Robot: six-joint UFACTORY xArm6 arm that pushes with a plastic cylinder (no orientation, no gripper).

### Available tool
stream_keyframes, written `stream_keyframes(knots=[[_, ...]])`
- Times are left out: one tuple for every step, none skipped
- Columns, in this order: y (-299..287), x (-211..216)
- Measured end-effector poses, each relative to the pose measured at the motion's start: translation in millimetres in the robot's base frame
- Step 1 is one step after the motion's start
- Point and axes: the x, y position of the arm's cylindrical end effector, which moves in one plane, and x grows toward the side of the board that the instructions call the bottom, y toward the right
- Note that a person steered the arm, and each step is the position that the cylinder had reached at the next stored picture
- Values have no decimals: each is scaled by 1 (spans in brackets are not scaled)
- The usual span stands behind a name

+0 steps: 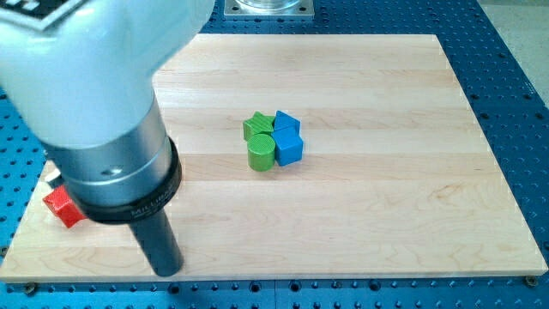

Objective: Move the red star above the red circle

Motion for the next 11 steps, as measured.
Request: stream_keyframes(knots=[[-4, 1], [-51, 0], [-120, -18], [-134, -19], [-141, -34], [-145, -74], [-145, -104], [-144, -105], [-119, -128], [-97, -153], [-79, -159]])
